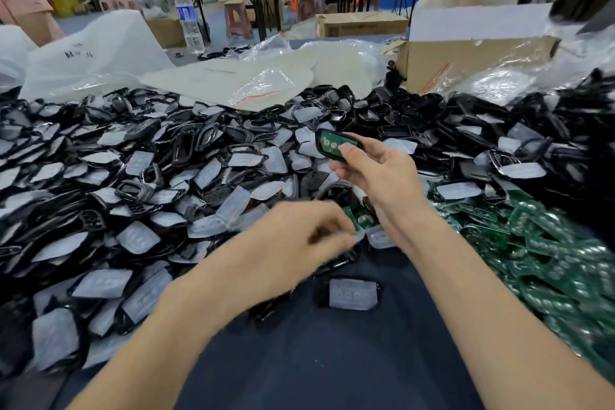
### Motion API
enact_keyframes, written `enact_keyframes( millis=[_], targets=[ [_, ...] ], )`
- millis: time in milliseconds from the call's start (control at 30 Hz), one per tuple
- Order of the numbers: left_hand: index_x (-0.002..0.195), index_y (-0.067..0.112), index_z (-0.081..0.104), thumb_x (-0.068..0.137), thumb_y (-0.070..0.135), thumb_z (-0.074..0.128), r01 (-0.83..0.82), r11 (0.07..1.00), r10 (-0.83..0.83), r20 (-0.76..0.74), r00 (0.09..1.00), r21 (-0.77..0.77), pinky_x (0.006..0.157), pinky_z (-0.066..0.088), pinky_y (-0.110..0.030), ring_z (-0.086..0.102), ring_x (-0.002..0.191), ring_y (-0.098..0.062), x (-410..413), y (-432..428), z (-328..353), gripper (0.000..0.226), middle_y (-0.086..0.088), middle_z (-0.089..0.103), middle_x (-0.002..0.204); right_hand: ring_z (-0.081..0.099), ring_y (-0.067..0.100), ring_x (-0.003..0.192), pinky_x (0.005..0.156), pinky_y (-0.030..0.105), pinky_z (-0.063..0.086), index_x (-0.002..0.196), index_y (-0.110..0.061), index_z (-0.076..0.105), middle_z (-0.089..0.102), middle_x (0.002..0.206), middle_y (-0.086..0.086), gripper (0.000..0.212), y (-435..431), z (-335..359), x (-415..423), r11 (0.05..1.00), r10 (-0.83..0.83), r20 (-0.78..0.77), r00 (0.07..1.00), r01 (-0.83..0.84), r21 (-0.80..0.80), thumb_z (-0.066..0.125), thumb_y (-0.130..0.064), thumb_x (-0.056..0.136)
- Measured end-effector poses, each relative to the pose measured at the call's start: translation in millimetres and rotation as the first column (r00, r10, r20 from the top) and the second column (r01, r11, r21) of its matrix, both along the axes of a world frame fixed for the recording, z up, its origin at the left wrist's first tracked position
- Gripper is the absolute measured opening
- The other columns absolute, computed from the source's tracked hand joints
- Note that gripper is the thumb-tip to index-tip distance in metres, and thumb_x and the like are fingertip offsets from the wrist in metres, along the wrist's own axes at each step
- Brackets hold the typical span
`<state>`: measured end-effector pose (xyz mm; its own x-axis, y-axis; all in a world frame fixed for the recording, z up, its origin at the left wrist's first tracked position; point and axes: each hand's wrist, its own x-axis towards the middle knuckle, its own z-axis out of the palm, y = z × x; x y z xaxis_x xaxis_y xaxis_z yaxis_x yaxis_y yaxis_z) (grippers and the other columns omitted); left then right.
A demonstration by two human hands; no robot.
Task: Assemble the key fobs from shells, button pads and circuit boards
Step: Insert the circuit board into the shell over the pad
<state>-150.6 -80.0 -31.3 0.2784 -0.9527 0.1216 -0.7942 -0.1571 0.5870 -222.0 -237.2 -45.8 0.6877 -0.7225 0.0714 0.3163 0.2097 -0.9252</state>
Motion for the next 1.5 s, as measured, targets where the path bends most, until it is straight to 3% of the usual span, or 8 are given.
enact_keyframes(
  millis=[167, 367, 567, 700, 867, 1067, 1333, 1500],
  targets=[
    [0.123, 0.041, 0.058, 0.096, 0.051, 0.057, 0.129, 0.923, -0.227, 0.242, 0.943, 0.363, 0.087, 0.045, -0.028, 0.046, 0.095, 0.002, -20, 3, 0, 0.029, 0.018, 0.048, 0.111, 0.072, 0.013, 0.071, 0.072, 0.020, 0.059, 0.102, -0.008, 0.065, 0.076, 0.074, -0.002, 0.012, 0, -1, 1, 0.996, 0.015, 0.033, 0.999, -0.017, 0.089, 0.057, 0.000, 0.100],
    [0.116, 0.038, 0.052, 0.098, 0.048, 0.057, 0.139, 0.920, -0.240, 0.245, 0.939, 0.367, 0.078, 0.038, -0.029, 0.034, 0.086, 0.002, -24, 5, -2, 0.021, 0.017, 0.043, 0.114, 0.063, 0.008, 0.062, 0.057, 0.018, 0.050, 0.092, -0.010, 0.066, 0.069, 0.069, -0.005, 0.008, -7, 1, 0, 0.979, -0.002, 0.073, 0.997, -0.013, 0.203, 0.062, -0.005, 0.098],
    [0.093, 0.039, 0.056, 0.091, 0.041, 0.069, 0.075, 0.993, -0.064, -0.115, 0.991, 0.095, 0.066, 0.040, -0.008, 0.056, 0.075, 0.006, -7, 6, -2, 0.014, 0.028, 0.062, 0.088, 0.055, 0.009, 0.055, 0.055, 0.024, 0.049, 0.088, -0.012, 0.064, 0.058, 0.065, -0.002, 0.010, -12, 5, -4, 0.929, -0.049, 0.127, 0.991, -0.002, 0.371, 0.065, -0.018, 0.096],
    [0.095, 0.034, 0.064, 0.091, 0.035, 0.072, -0.195, 0.961, 0.058, -0.542, 0.838, -0.199, 0.066, 0.055, -0.019, 0.069, 0.072, -0.009, 16, -10, 4, 0.009, 0.006, 0.073, 0.095, 0.073, 0.019, 0.076, 0.068, 0.026, 0.061, 0.101, -0.006, 0.061, 0.076, 0.086, 0.008, 0.015, -11, 7, -5, 0.926, 0.006, 0.183, 0.983, -0.075, 0.370, 0.048, -0.014, 0.103],
    [0.096, 0.021, 0.062, 0.095, 0.026, 0.069, -0.434, 0.863, 0.091, -0.765, 0.638, -0.259, 0.059, 0.054, -0.023, 0.065, 0.066, -0.010, 25, -41, -1, 0.008, 0.009, 0.070, 0.074, 0.062, 0.017, 0.052, 0.048, 0.028, 0.053, 0.105, -0.010, 0.059, 0.072, 0.071, 0.005, 0.015, -1, 2, 5, 0.974, 0.030, -0.004, 1.000, -0.028, 0.225, 0.044, -0.006, 0.105],
    [0.096, 0.022, 0.063, 0.093, 0.027, 0.072, -0.513, 0.811, 0.197, -0.695, 0.692, -0.281, 0.056, 0.052, -0.020, 0.063, 0.062, -0.006, 31, -46, -16, 0.011, 0.015, 0.068, 0.072, 0.056, 0.012, 0.052, 0.044, 0.023, 0.043, 0.103, -0.026, 0.067, 0.065, 0.069, -0.001, 0.020, 0, -11, 5, 0.977, 0.095, -0.130, 0.987, -0.118, -0.177, 0.052, -0.040, 0.103],
    [0.094, 0.032, 0.070, 0.093, 0.028, 0.071, -0.475, 0.810, 0.190, -0.614, 0.766, -0.342, 0.062, 0.050, -0.010, 0.063, 0.072, 0.003, 30, -44, -19, 0.005, 0.016, 0.072, 0.089, 0.057, 0.007, 0.046, 0.045, 0.018, 0.043, 0.104, -0.027, 0.066, 0.066, 0.057, -0.003, 0.008, 2, -11, 3, 0.922, -0.062, -0.178, 0.982, -0.012, -0.388, 0.060, -0.031, 0.101],
    [0.099, 0.049, 0.073, 0.096, 0.028, 0.065, -0.437, 0.851, 0.100, -0.726, 0.680, -0.292, 0.086, 0.059, -0.031, 0.068, 0.090, -0.006, 27, -45, -23, 0.022, 0.015, 0.075, 0.099, 0.061, 0.011, 0.049, 0.051, 0.019, 0.049, 0.099, -0.028, 0.065, 0.069, 0.060, 0.002, 0.007, 3, -14, 6, 0.907, -0.162, -0.118, 0.980, 0.101, -0.408, 0.059, -0.027, 0.102]
  ],
)
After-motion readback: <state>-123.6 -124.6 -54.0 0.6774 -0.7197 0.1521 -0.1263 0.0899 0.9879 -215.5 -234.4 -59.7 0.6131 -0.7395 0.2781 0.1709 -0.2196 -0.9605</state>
